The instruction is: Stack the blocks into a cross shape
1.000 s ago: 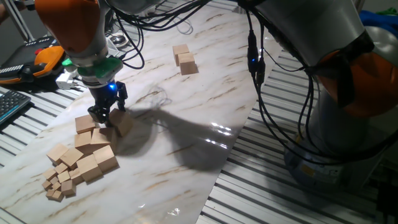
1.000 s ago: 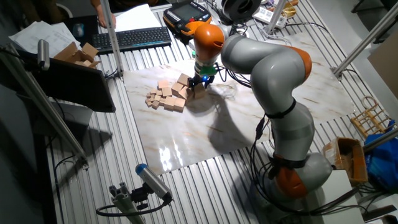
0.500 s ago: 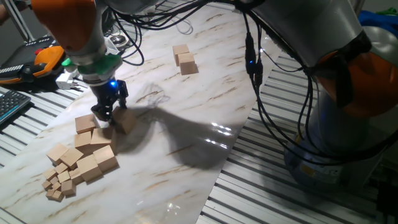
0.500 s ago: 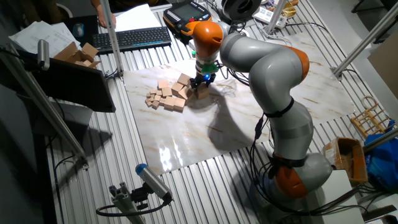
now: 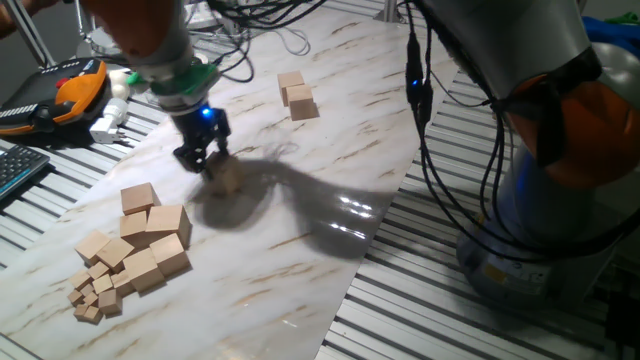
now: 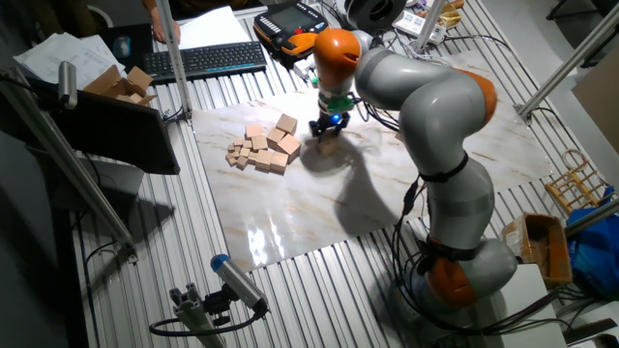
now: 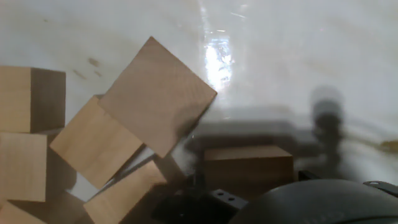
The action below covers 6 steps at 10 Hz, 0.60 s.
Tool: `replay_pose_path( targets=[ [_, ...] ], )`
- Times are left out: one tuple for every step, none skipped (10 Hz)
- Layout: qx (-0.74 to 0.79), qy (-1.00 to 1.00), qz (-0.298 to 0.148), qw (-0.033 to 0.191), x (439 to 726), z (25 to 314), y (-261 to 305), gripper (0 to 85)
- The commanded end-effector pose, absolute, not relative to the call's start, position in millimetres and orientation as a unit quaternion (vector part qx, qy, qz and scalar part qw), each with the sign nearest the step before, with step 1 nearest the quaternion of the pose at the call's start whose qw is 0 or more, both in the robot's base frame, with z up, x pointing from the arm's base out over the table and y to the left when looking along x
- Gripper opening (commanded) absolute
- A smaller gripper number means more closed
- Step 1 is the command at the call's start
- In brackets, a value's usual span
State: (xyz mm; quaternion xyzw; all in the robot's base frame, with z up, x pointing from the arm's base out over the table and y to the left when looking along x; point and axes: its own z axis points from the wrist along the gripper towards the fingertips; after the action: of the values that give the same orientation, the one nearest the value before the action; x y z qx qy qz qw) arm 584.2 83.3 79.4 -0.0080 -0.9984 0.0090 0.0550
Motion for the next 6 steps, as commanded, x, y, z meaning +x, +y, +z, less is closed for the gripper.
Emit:
replay_pose_path(
  targets=[
    [-0.029, -0.998, 0.008, 0.054, 581.2, 81.7, 48.4, 0.0],
    [-0.046, -0.997, 0.014, 0.065, 577.3, 84.9, 33.2, 0.0],
    [-0.053, -0.996, 0.026, 0.064, 573.2, 87.6, 20.3, 0.0],
    [-0.065, -0.995, 0.037, 0.063, 569.6, 89.0, 11.6, 0.0],
    [-0.079, -0.994, 0.045, 0.066, 567.5, 89.7, 3.6, 0.0],
    [-0.096, -0.992, 0.053, 0.069, 567.6, 90.3, -2.6, 0.0]
  ],
)
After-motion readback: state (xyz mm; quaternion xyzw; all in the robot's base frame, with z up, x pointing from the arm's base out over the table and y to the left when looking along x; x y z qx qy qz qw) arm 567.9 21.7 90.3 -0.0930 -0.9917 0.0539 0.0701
